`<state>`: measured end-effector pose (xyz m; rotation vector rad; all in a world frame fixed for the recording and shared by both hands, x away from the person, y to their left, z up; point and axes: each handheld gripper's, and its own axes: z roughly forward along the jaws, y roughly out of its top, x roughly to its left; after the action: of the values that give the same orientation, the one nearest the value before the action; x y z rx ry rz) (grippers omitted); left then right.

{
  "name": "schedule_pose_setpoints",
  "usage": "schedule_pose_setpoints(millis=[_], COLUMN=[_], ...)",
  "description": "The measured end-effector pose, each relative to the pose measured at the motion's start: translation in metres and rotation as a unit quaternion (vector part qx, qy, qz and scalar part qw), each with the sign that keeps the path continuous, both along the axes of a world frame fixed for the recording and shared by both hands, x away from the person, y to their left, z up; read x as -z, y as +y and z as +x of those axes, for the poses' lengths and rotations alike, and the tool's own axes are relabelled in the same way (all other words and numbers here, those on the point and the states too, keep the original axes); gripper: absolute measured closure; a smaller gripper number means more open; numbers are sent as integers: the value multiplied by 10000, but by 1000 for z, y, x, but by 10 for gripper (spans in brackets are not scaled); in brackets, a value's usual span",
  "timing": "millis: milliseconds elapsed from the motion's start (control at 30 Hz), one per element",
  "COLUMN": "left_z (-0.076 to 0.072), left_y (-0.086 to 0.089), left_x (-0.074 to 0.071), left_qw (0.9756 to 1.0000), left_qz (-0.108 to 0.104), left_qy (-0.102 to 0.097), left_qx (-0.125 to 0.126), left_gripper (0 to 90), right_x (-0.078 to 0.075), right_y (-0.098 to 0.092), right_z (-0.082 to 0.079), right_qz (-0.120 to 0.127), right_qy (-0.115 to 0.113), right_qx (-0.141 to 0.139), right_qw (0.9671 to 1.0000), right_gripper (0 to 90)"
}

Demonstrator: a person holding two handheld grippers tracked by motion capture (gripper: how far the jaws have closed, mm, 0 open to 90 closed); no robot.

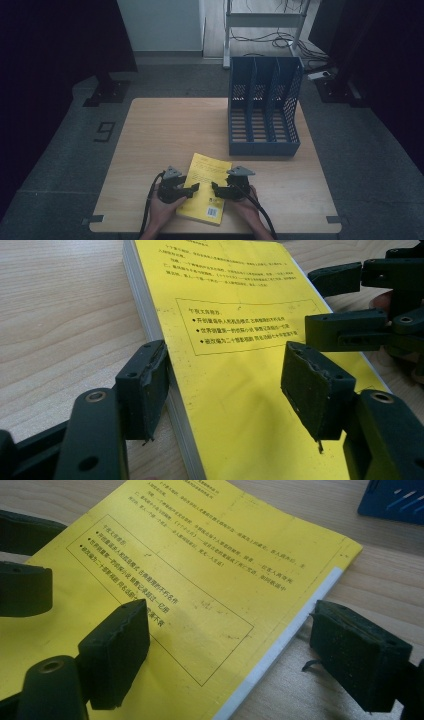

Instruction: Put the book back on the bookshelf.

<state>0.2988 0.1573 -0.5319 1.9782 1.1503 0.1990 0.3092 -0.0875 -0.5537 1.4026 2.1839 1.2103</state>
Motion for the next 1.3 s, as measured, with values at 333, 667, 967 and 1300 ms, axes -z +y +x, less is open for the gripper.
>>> schedule_pose_setpoints(millis=[333, 667, 967, 1300], left_z=[-3, -4, -1, 2], left_y=[3, 5, 10, 10], left_x=[-8, -12, -9, -3], left_qw=[9995, 9970, 9945, 9931], left_qz=[-298, -766, -1034, -1105], left_qy=[-92, -42, 186, 374], left_qx=[-35, 58, 5, -93], left_gripper=[403, 417, 406, 385], right_x=[0, 0, 0, 0], right_y=[0, 0, 0, 0], right_z=[0, 0, 0, 0], right_qz=[-1, 18, 25, 22], right_qy=[0, 1, 0, 1], right_qx=[-1, -2, -1, -6], right_qw=[10000, 10000, 10000, 10000], right_gripper=[160, 159, 159, 159])
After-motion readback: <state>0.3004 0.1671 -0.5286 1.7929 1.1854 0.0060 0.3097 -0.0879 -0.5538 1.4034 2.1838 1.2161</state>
